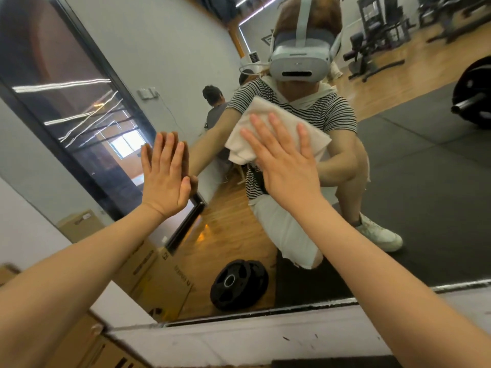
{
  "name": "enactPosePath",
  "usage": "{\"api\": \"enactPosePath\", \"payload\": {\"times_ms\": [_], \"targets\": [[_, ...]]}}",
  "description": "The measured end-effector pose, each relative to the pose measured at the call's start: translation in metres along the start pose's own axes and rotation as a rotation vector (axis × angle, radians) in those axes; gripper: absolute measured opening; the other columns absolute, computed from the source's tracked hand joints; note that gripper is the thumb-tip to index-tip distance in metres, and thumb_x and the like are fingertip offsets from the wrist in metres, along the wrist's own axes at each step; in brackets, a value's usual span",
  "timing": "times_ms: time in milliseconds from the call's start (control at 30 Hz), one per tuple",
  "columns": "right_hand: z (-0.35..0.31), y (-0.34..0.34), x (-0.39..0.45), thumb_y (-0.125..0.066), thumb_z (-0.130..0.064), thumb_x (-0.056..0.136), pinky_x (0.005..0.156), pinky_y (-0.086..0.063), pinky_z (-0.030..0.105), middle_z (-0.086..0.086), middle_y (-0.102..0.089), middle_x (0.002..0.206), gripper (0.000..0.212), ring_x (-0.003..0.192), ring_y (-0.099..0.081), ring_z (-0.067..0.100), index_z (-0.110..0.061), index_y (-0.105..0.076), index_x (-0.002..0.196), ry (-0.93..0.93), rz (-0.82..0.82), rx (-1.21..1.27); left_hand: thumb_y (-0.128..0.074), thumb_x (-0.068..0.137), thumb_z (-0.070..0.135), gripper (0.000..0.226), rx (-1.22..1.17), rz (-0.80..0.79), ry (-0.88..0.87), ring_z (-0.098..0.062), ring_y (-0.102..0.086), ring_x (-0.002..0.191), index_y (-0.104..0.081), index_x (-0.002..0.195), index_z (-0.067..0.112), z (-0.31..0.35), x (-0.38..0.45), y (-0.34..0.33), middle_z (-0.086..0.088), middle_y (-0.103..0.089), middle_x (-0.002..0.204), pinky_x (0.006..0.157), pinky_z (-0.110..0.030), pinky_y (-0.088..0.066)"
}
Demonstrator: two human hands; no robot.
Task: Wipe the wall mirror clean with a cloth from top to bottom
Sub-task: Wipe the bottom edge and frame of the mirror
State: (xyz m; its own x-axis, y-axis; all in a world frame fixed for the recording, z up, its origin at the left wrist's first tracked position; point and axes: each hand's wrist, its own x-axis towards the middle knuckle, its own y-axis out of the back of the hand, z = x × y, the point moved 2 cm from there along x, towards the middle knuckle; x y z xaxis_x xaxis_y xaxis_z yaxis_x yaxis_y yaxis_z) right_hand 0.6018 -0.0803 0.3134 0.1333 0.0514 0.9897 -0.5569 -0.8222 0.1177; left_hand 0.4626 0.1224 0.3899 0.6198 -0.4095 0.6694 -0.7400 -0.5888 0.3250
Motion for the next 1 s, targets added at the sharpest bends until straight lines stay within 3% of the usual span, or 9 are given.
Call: {"api": "enactPosePath", "payload": {"times_ms": [100,233,400,500,600,700,800,900,1000], "targets": [[-0.009,-0.001,0.004,-0.047,-0.016,0.089,0.116,0.001,0.046,-0.001,-0.038,0.154,0.059,0.143,-0.027,0.022,-0.02,-0.039,0.147,-0.071,0.022,0.004,-0.029,0.094,0.04,0.066,0.002,-0.028,0.033,-0.023,0.003,0.15,-0.02,0.148,0.004,0.003,0.002,0.007,-0.012,-0.009,0.159,0.119,-0.044,0.003],[-0.027,0.004,0.007,-0.05,-0.023,0.084,0.116,-0.003,0.049,0.008,-0.042,0.151,0.059,0.142,-0.026,0.027,-0.011,-0.048,0.142,-0.17,0.055,0.125,-0.041,0.084,0.033,0.058,0.012,0.044,-0.051,-0.036,-0.033,0.129,-0.036,0.134,0.004,0.002,0.025,0.03,-0.017,-0.033,0.139,0.116,-0.035,-0.005],[-0.026,0.006,0.017,-0.043,-0.031,0.092,0.116,-0.01,0.046,0.01,-0.045,0.148,0.049,0.14,-0.028,0.026,-0.01,-0.056,0.135,-0.074,0.056,0.236,-0.032,0.095,0.035,0.06,0.004,0.06,-0.28,-0.02,-0.007,0.15,-0.026,0.147,0.006,0.011,0.086,0.027,-0.013,-0.019,0.158,0.12,-0.043,0.001],[-0.027,0.0,0.019,-0.04,-0.036,0.094,0.117,-0.007,0.045,0.008,-0.04,0.151,0.053,0.142,-0.024,0.024,-0.012,-0.051,0.14,-0.077,0.015,0.169,-0.03,0.097,0.035,0.06,0.08,0.079,-0.366,-0.023,-0.011,0.149,-0.032,0.147,0.002,0.018,0.095,0.017,-0.014,-0.029,0.154,0.119,-0.048,-0.006],[-0.028,-0.003,0.017,-0.04,-0.025,0.095,0.118,-0.004,0.039,0.008,-0.04,0.152,0.052,0.142,-0.024,0.021,-0.009,-0.043,0.144,-0.164,0.059,0.164,-0.032,0.096,0.034,0.061,0.117,0.105,-0.38,-0.026,-0.013,0.149,-0.033,0.147,0.002,0.016,0.091,0.012,-0.015,-0.029,0.154,0.119,-0.05,-0.008],[-0.03,-0.006,0.015,-0.047,-0.02,0.091,0.118,0.002,0.035,0.006,-0.037,0.153,0.06,0.142,-0.021,0.02,-0.008,-0.032,0.148,-0.234,0.038,0.074,-0.034,0.095,0.034,0.063,0.118,0.124,-0.394,-0.024,-0.008,0.15,-0.028,0.15,0.003,0.017,0.091,0.014,-0.01,-0.013,0.161,0.119,-0.048,-0.005],[-0.031,-0.007,0.007,-0.038,-0.028,0.096,0.118,0.002,0.036,0.0,-0.035,0.155,0.057,0.143,-0.018,0.018,-0.013,-0.024,0.149,-0.255,-0.009,-0.049,-0.032,0.096,0.034,0.063,0.08,0.135,-0.404,-0.023,-0.004,0.15,-0.025,0.151,0.004,0.018,0.093,0.016,-0.004,-0.003,0.163,0.12,-0.046,-0.001],[-0.021,-0.008,-0.022,-0.037,-0.03,0.096,0.119,0.004,0.037,-0.001,-0.029,0.155,0.057,0.145,-0.012,0.02,-0.014,-0.023,0.149,-0.282,-0.061,-0.082,-0.031,0.097,0.033,0.061,0.063,0.15,-0.398,-0.024,-0.004,0.15,-0.028,0.15,0.003,0.018,0.093,0.017,-0.008,-0.007,0.163,0.12,-0.046,-0.001],[-0.013,-0.011,-0.061,-0.034,-0.031,0.094,0.118,0.005,0.038,0.002,-0.021,0.153,0.06,0.147,0.001,0.017,-0.014,-0.019,0.15,-0.349,-0.079,-0.102,-0.031,0.098,0.032,0.06,0.058,0.159,-0.394,-0.025,-0.005,0.15,-0.031,0.149,0.0,0.019,0.093,0.018,-0.019,-0.027,0.154,0.12,-0.046,-0.001]]}}
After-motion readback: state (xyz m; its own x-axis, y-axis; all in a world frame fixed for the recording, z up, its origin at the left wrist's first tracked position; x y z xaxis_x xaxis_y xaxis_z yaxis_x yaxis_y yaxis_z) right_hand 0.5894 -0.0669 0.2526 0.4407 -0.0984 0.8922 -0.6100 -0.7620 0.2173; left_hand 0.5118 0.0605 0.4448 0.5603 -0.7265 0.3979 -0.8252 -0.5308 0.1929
